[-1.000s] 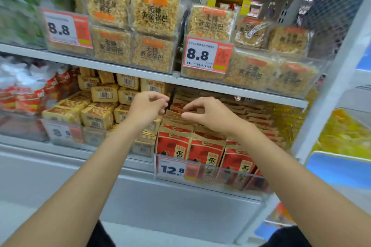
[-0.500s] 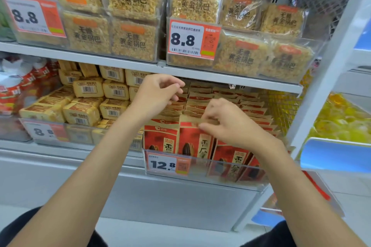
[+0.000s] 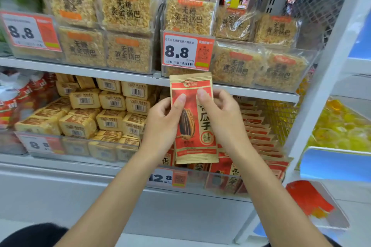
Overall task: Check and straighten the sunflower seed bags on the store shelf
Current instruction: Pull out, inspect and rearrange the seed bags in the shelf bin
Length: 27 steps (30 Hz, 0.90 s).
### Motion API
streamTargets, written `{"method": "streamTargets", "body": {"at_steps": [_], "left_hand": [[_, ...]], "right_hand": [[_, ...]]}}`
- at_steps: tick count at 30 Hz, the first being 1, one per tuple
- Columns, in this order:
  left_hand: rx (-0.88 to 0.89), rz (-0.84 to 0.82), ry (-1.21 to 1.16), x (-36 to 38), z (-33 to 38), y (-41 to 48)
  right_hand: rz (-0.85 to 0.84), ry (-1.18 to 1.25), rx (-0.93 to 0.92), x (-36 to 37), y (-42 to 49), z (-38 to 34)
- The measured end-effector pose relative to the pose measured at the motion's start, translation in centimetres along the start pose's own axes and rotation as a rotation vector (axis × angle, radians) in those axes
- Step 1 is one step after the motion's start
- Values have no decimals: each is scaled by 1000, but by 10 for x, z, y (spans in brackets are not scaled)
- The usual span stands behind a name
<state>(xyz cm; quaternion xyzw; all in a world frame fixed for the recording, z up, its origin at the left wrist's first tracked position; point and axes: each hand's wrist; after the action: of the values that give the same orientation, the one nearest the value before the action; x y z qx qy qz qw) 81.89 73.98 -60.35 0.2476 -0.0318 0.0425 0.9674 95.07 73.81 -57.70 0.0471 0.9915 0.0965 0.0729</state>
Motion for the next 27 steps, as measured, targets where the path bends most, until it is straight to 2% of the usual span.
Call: {"method": "streamTargets", "body": {"at_steps": [3, 10, 14, 17, 20, 25, 27], "left_hand": [[17, 65, 12, 6, 1, -4], [91, 93, 107, 7, 2, -7], [95, 222, 98, 1, 7, -4], [9, 302, 28, -7, 9, 0], [-17, 237, 34, -8, 12, 0], [-74, -125, 122, -20, 21, 4], [-1, -84, 201, -25, 21, 5]], "right_hand": [[28, -165, -43, 7, -8, 12], [35, -133, -82, 9, -16, 13], [-181, -15, 19, 6, -19, 7], [-288, -127, 2, 7, -19, 6], [-272, -108, -18, 8, -18, 7], [-196, 52, 7, -1, -14, 7], [-298, 77, 49, -7, -14, 6]]}}
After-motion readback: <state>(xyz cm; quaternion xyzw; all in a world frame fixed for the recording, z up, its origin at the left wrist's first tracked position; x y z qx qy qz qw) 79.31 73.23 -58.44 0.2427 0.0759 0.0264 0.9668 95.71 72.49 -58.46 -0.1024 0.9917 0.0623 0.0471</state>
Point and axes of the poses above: each hand's wrist, its own y-axis towards the middle knuckle, its own x-axis out of the palm, z = x × y, and after that the axes turned 10 degrees about x, right-handed
